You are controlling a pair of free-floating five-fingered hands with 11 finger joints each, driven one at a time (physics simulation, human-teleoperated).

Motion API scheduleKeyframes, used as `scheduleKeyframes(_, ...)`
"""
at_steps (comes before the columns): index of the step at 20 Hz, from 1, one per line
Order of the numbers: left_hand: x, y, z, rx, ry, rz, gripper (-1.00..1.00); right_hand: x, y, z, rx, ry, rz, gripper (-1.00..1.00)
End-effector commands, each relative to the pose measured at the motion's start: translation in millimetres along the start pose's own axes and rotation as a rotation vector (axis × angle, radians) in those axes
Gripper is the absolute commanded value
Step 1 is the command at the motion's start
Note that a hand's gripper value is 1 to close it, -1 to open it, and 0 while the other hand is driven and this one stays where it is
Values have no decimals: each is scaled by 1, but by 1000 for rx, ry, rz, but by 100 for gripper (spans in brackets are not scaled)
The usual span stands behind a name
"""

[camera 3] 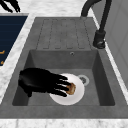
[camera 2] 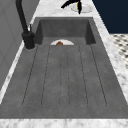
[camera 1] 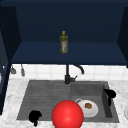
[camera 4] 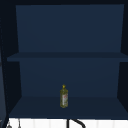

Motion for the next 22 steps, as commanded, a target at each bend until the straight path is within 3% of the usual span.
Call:
scheduleKeyframes(1, 0, 0, 0, 0, 0, 0, 0, -20, -9, 15, -10, -31, 9, -100)
scheduleKeyframes(22, 0, 0, 0, 0, 0, 0, 0, -128, -34, 88, 34, -34, 25, -100)
